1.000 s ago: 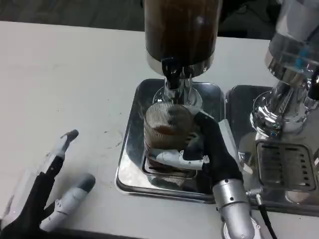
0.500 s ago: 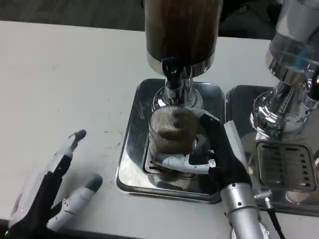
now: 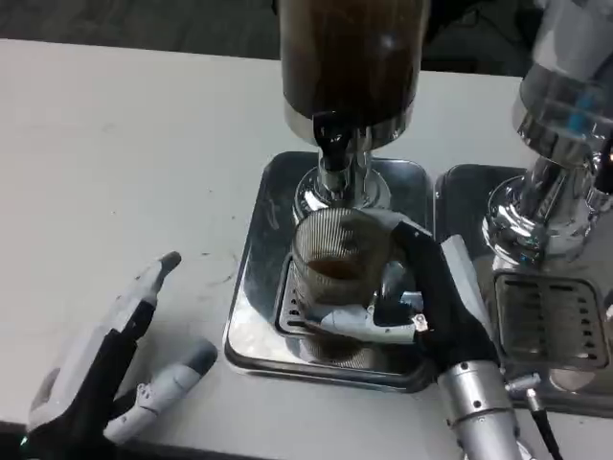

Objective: Grasp the cup under the faucet to collect the drink, then remove the cup.

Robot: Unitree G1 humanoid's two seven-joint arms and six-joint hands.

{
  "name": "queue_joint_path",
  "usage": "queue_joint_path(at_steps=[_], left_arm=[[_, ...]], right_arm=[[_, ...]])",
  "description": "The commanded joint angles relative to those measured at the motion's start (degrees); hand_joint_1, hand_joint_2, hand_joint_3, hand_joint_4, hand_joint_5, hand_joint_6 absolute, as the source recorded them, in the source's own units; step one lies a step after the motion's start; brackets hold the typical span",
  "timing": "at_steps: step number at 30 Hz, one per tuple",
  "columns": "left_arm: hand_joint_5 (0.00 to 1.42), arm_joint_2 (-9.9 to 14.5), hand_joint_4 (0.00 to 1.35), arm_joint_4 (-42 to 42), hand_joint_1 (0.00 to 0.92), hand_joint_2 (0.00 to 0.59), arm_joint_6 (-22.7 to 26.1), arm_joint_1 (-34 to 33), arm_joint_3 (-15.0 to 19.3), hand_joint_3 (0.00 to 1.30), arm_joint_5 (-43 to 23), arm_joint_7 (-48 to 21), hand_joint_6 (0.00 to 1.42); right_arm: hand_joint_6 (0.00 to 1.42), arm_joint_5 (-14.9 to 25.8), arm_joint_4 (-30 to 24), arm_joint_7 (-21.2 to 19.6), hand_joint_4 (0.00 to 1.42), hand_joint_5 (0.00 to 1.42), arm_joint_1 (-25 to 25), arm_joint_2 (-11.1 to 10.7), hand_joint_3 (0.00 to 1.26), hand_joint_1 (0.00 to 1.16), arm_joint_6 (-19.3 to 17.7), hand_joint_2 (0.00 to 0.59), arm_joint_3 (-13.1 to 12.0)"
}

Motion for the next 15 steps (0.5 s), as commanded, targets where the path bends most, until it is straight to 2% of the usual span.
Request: queue_joint_path(at_steps=[1, 6, 15], left_arm=[[0.00, 1.33, 0.00, -4.91, 0.000, 0.130, 3.75, 2.15, -0.23, 0.00, 3.26, 1.13, 0.00], [0.00, 2.46, 0.00, -12.92, 0.000, 0.101, 10.51, 4.99, -0.45, 0.00, 8.65, 1.11, 0.00], [0.00, 3.29, 0.00, -19.41, 0.000, 0.085, 16.64, 8.54, -1.05, 0.00, 10.90, -0.22, 0.00]], right_arm=[[1.26, 0.35, -3.99, 0.63, 0.73, 0.86, 0.90, -0.38, 0.66, 1.07, -0.33, 0.132, -0.07], [1.27, 1.33, -6.79, 2.49, 0.73, 0.86, 2.85, -0.92, 0.66, 1.07, 0.69, 0.133, -0.63], [1.27, 1.92, -11.21, 4.60, 0.73, 0.86, 5.15, -1.74, 0.66, 1.06, 1.66, 0.140, -1.14]])
